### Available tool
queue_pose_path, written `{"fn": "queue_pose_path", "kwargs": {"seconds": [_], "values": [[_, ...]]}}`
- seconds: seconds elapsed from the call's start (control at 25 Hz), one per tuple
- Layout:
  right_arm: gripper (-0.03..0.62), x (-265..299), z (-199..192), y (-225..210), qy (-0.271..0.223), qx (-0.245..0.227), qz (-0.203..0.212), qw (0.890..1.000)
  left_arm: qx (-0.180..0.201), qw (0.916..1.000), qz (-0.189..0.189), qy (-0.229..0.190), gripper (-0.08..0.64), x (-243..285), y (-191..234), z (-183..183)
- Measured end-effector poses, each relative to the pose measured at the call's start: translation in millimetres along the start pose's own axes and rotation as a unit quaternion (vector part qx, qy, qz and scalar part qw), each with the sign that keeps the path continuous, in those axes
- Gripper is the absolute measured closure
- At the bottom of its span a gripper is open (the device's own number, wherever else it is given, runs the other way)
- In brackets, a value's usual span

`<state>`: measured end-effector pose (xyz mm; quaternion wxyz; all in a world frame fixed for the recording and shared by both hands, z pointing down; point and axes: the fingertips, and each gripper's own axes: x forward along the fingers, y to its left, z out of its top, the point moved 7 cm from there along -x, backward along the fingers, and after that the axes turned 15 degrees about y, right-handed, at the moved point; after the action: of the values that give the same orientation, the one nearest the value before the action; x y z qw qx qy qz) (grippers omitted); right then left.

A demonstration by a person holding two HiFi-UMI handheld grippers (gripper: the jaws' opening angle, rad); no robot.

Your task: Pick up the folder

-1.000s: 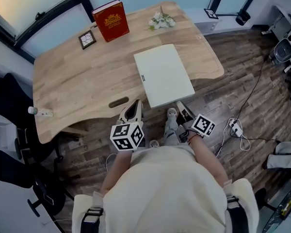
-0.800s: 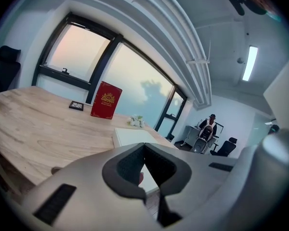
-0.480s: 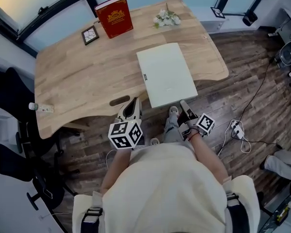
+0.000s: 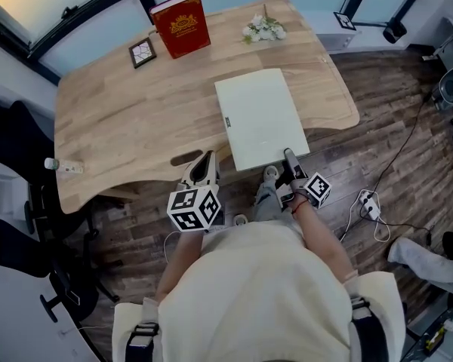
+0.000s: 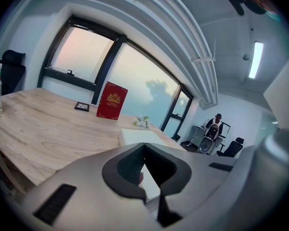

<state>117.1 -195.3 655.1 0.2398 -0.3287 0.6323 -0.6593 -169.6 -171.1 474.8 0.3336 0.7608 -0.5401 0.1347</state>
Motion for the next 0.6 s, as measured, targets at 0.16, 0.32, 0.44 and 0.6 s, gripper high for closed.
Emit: {"fn": "queue_pose_path", "kwargs": {"seconds": [0.16,0.32,0.44,0.6], "values": [[0.13,6.3,11.6,-3.5,-0.015,0.002,0.002,1.0,-0.005,1.0,0.005,0.0,0.54,4.4,1.1,1.3],[0.13,16.8,19.0,0.3,-0.019,0.008,0.012,1.0,-0.008,0.9999,0.009,-0.001,0.54,8.8,2.6,3.9],[0.13,25.7,24.1,1.4,-0.018,0.008,0.013,1.0,-0.011,0.9999,0.012,-0.002,0.54,12.3,4.0,6.5],[0.13,37.9,29.7,4.9,-0.022,0.012,0.019,1.0,-0.012,0.9998,0.015,-0.001,0.54,17.0,4.7,8.7]]}}
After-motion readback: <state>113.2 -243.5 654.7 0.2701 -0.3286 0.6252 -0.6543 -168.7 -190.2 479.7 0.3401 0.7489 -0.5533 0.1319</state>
